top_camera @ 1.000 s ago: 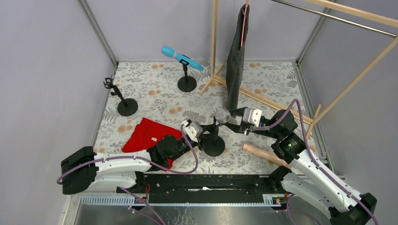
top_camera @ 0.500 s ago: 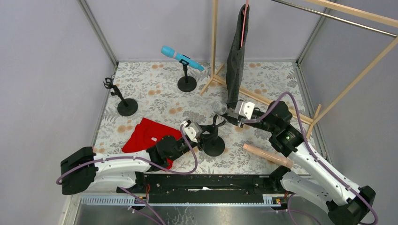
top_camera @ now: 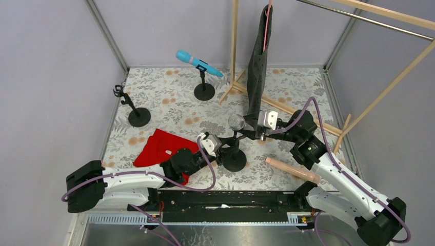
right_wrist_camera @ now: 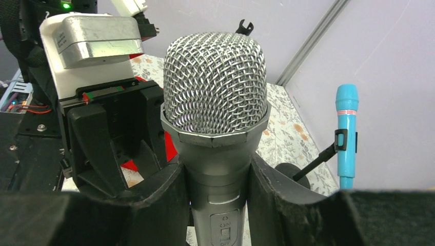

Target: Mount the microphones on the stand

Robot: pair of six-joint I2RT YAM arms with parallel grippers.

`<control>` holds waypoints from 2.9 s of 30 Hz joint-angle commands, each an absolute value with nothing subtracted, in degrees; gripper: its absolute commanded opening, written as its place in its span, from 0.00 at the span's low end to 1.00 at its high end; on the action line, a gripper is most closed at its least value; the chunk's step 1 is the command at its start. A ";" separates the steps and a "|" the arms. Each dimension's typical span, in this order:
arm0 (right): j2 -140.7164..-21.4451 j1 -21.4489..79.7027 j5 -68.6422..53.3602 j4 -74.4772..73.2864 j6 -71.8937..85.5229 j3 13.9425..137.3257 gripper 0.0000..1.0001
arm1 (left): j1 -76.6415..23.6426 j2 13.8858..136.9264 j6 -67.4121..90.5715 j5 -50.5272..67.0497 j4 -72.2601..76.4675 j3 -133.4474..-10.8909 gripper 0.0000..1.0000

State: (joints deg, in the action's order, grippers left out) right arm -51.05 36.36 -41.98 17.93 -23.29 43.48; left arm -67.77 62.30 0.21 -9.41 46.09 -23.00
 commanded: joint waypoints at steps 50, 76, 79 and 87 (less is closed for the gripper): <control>-49.18 36.23 -51.80 19.28 -20.29 32.64 0.00 | -68.01 60.53 1.33 -7.98 50.96 -22.15 0.00; -46.61 36.20 -49.13 25.41 -15.03 28.49 0.00 | -67.99 60.62 2.10 -10.01 48.49 -23.20 0.34; -46.42 36.19 -48.96 25.41 -15.12 28.47 0.00 | -67.96 60.49 2.19 -10.33 48.34 -23.04 0.43; -45.98 36.20 -48.88 25.31 -15.03 28.48 0.00 | -67.97 60.47 2.46 -10.80 48.13 -23.12 0.59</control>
